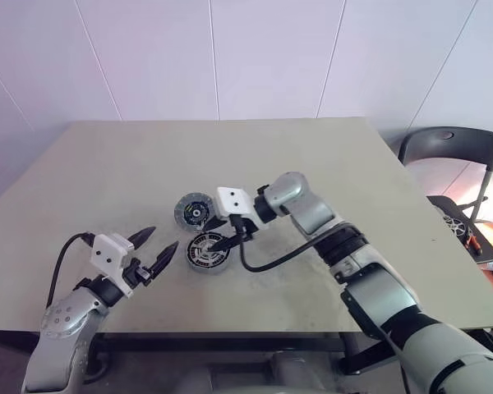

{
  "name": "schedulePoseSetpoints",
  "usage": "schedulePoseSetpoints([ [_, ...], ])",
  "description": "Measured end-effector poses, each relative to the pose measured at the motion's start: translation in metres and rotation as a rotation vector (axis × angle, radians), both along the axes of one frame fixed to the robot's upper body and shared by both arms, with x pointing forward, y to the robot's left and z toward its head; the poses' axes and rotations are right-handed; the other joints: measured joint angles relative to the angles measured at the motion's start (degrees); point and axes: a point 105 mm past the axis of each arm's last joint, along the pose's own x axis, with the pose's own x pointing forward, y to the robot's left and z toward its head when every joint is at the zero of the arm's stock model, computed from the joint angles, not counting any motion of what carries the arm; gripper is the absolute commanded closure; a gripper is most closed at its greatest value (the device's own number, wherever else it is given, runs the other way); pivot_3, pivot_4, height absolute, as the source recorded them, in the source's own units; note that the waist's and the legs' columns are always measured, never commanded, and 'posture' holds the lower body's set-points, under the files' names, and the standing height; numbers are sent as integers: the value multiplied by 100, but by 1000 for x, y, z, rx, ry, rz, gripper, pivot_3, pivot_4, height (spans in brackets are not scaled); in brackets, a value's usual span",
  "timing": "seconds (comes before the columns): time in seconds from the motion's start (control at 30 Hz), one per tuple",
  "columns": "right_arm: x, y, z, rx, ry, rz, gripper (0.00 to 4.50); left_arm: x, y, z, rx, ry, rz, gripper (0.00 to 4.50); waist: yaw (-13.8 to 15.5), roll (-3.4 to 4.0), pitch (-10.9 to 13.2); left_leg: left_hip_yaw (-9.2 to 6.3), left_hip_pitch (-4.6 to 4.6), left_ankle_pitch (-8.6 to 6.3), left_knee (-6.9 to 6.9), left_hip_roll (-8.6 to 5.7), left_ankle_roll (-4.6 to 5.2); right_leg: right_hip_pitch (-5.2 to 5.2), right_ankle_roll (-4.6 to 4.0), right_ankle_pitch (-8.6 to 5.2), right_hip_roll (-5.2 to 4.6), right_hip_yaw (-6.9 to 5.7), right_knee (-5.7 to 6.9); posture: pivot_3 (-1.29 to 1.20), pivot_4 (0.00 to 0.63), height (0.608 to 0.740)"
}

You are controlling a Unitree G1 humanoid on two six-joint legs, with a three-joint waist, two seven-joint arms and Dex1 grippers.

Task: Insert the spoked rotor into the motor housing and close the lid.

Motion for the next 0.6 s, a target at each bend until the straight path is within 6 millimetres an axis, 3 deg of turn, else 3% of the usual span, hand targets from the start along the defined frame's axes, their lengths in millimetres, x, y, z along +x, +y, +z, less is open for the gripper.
schedulePoseSetpoints([
  [0.1, 8, -19, -2, -44, -15, -3, 2123, 2, -1, 2, 0, -1, -3, 1243, -21, 0, 0, 3, 0, 0, -1, 0, 0, 0, 0, 0, 0, 2, -3, 0, 0, 740],
  [0.23, 16, -30, 1, -104, -81, 27, 2123, 4, -1, 4, 4, -6, -10, 1243, -50, 1, 1, 2, 4, 0, -9, 3, 1, -5, 0, 0, 5, 3, 8, 0, 0, 740],
  [0.6, 10, -17, -26, -229, -225, 174, 2123, 4, 4, 9, 10, -14, -8, 1243, -25, 2, 1, 3, 4, 0, -3, 3, 1, -3, -1, 0, 3, 6, 10, 0, 0, 740],
])
